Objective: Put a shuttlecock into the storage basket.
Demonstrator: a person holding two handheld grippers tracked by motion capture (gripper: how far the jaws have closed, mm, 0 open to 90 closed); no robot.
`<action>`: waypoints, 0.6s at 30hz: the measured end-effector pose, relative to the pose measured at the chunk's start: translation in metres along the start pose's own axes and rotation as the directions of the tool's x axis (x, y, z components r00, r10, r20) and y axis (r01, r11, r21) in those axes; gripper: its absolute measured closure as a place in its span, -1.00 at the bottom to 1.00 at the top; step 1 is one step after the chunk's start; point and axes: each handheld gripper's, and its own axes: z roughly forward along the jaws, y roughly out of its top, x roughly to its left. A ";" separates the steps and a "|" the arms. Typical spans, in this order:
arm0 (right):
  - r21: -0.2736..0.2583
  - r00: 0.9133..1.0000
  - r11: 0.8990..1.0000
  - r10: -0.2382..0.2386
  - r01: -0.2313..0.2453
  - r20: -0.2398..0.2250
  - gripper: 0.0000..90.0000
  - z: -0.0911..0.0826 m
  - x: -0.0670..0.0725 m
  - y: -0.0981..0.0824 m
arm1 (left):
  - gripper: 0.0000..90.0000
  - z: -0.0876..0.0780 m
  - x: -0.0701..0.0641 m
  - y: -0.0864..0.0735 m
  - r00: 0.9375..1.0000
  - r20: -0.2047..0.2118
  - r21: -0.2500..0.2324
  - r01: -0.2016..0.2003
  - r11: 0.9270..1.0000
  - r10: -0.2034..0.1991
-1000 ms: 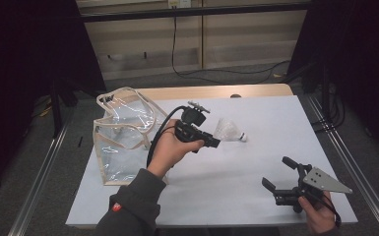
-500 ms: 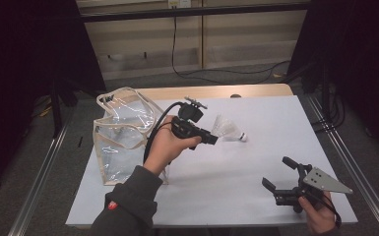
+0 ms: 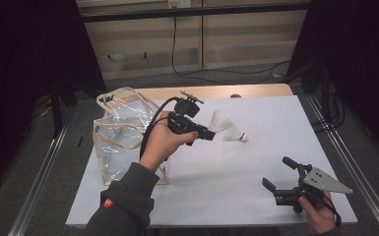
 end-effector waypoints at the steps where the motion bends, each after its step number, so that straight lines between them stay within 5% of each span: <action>1: 0.000 1.000 1.000 -0.001 0.001 0.000 -1.00 0.000 0.000 0.000 | 0.46 -0.001 0.000 0.000 1.000 -0.001 0.003 -0.003 1.000 0.003; 18: -0.001 1.000 1.000 0.003 -0.003 -0.002 -1.00 -0.001 0.000 0.000 | 0.46 -0.010 0.007 0.005 0.999 -0.019 -0.018 0.028 0.999 -0.029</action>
